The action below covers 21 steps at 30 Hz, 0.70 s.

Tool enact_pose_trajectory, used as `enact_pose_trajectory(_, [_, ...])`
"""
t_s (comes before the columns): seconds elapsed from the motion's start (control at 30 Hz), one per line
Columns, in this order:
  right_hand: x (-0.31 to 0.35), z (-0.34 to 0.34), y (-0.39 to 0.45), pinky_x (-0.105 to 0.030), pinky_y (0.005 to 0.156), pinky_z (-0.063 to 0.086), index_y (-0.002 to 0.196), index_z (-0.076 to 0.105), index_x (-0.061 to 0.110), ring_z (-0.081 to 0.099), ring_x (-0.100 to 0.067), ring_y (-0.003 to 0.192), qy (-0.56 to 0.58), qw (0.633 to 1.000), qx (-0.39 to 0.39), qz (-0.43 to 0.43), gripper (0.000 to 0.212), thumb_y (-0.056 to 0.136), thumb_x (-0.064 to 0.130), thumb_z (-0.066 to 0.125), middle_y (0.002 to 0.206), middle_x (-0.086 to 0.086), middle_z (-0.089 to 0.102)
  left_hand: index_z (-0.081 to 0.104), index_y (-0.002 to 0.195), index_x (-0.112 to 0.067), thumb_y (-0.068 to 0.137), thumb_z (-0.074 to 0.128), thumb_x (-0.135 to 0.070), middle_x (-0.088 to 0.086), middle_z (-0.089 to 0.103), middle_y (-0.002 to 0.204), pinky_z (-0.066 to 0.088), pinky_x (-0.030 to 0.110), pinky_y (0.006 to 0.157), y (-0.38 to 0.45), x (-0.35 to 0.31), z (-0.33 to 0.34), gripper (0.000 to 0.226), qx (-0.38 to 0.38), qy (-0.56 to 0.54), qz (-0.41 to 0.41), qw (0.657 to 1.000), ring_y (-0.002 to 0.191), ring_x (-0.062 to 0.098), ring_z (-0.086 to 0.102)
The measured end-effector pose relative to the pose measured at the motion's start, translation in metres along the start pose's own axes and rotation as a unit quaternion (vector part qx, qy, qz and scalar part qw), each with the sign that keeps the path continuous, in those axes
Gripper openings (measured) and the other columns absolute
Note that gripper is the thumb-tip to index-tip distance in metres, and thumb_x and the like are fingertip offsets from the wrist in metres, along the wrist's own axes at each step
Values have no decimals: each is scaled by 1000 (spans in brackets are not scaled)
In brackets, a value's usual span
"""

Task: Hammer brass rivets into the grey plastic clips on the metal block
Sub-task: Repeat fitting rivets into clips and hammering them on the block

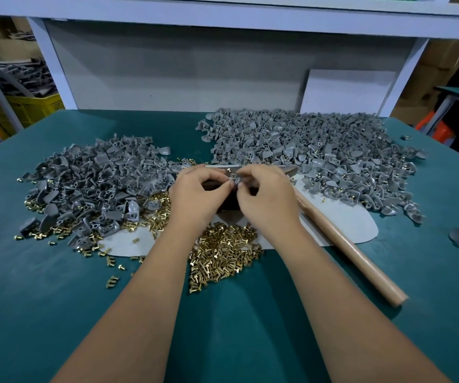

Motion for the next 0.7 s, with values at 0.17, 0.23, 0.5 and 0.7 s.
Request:
enact_pose_trajectory(0.17, [-3,6,2,-24,77,36,92,69,23,42,-8,90,-3,1000,0,-13,10,83,22,64,90,11,64,77,78,-25,83,72,-15,-8,71,102,44,41,105,-5,-3,-1,13,11,-38,-15,999,114,7,55])
enact_pose_trajectory(0.23, [-5,6,3,-26,79,39,91,69,23,43,-8,91,11,1000,9,2,8,83,19,67,87,12,61,75,80,-24,83,69,-9,-6,72,94,54,46,93,-7,-6,-1,17,11,-73,-20,997,98,10,64])
enact_pose_trajectory(0.5, [-14,-1,6,-18,76,48,107,62,35,63,4,82,219,968,9,125,35,84,10,68,79,14,70,74,99,-25,83,75,-3,-1,72,98,57,40,91,-5,-10,-5,27,23,-104,-9,994,92,8,68])
enact_pose_trajectory(0.7, [-16,0,4,-25,81,49,109,62,33,65,-5,88,254,958,19,130,36,84,8,68,82,9,72,73,88,-34,80,78,-7,-4,63,105,51,42,99,-3,-10,-6,28,10,-90,7,996,110,16,60])
Point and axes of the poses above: each hand's wrist, its own y-axis towards the middle knuckle, its own z-axis out of the palm, x = y × z, the point moved 4 cm from there along y, towards the middle knuckle
